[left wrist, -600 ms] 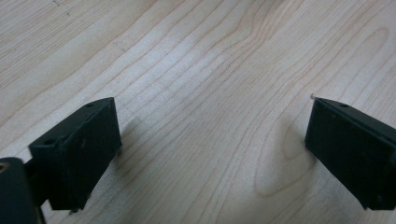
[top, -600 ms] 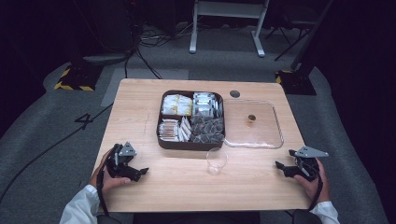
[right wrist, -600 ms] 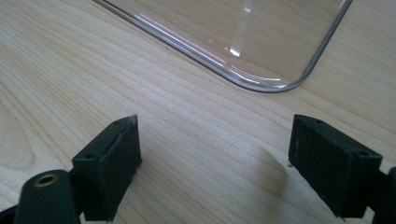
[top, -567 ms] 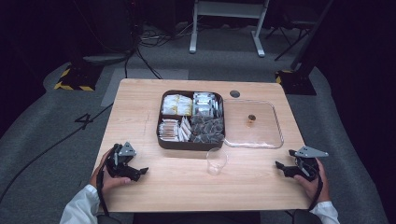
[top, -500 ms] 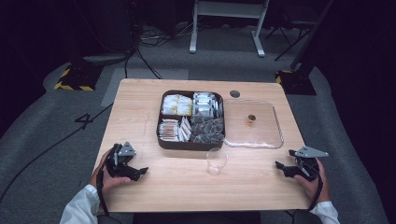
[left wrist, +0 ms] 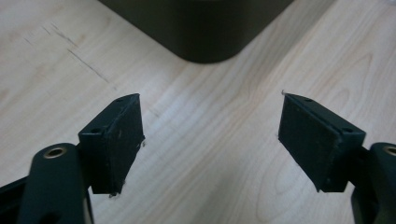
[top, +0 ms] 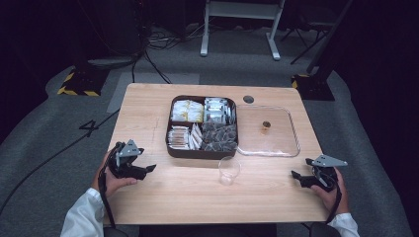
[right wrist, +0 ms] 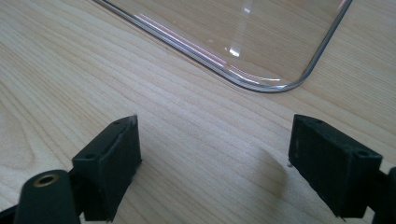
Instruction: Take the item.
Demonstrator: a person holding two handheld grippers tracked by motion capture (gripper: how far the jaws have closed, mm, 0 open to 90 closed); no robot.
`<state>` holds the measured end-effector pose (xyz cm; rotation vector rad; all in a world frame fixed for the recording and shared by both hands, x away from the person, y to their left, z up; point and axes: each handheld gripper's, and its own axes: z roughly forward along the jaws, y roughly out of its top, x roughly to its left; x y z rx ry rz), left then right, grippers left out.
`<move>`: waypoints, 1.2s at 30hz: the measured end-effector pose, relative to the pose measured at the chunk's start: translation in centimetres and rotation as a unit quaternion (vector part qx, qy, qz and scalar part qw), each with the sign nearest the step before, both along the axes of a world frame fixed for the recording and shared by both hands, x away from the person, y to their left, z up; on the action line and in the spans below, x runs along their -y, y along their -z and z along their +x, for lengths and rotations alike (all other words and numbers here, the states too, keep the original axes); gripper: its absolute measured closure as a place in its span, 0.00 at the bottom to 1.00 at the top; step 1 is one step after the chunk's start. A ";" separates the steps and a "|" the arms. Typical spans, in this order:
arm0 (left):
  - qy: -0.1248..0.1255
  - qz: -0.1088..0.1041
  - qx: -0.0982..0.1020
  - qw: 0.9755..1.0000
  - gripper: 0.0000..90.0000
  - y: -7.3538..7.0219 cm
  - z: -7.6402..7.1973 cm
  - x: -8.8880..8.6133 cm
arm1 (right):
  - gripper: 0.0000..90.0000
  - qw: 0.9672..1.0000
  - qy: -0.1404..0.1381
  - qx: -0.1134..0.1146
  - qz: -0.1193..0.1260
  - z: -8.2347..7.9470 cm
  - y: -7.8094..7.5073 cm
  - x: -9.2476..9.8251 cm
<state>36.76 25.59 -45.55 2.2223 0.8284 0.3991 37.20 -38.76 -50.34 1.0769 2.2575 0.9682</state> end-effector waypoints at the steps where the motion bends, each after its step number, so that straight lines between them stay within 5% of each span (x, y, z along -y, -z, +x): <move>1: 0.000 0.000 0.000 1.000 0.25 0.0 0.0 0.0 | 0.19 1.000 0.000 0.000 0.000 0.0 0.0 0.0; 21: 0.017 -0.020 0.048 0.999 0.33 -4.3 4.2 1.6 | 0.19 1.000 0.000 0.000 0.000 0.0 0.0 0.0; 36: 0.031 -0.006 0.049 0.998 0.32 -5.3 8.1 4.4 | 0.19 1.000 0.000 0.000 0.000 0.0 0.0 0.0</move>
